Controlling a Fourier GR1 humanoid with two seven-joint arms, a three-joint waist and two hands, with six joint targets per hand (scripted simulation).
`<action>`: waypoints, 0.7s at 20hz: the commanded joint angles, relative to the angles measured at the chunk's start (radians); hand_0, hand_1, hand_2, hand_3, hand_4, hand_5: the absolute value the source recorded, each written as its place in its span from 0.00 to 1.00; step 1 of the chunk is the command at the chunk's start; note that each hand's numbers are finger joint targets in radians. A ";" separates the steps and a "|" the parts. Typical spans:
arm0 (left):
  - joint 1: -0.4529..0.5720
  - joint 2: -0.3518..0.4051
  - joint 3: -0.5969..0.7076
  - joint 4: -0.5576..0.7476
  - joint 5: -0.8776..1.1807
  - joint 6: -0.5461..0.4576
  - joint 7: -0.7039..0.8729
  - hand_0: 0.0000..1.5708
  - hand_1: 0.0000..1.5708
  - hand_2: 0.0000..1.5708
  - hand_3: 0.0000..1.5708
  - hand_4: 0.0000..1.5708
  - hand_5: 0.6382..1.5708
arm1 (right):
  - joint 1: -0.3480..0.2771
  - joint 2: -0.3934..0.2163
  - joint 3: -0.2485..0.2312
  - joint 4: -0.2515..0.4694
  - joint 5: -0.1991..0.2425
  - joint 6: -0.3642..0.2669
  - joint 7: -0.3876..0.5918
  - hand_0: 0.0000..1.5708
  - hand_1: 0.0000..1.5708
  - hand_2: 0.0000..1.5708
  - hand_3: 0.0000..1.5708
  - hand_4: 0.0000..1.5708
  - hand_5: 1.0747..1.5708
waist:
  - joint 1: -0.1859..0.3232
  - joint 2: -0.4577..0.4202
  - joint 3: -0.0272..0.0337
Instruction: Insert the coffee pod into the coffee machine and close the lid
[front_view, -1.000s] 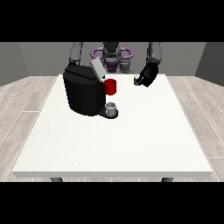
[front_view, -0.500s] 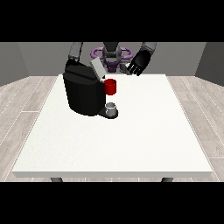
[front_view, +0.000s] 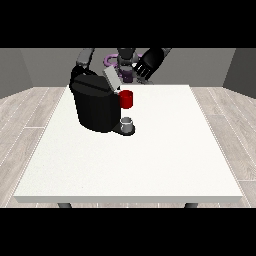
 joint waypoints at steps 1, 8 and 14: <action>-0.097 0.038 0.041 0.026 0.011 -0.022 0.029 0.77 0.77 0.81 0.80 0.30 1.00 | -0.040 -0.011 0.005 -0.041 -0.004 0.021 0.001 0.00 0.00 0.00 0.00 0.00 1.00 | -0.062 0.056 -0.0001; -0.150 0.058 0.060 0.056 -0.008 0.019 0.044 0.78 0.78 0.82 0.78 0.30 1.00 | -0.095 -0.020 -0.006 -0.087 -0.002 0.014 0.060 0.00 0.00 0.00 0.00 0.17 1.00 | -0.093 0.116 -0.0002; -0.184 0.076 0.052 0.065 -0.018 -0.001 0.000 0.76 0.76 0.82 0.79 0.31 1.00 | -0.141 -0.036 -0.036 -0.070 0.011 -0.018 0.055 0.00 0.00 0.00 0.00 0.00 1.00 | -0.074 0.180 -0.0001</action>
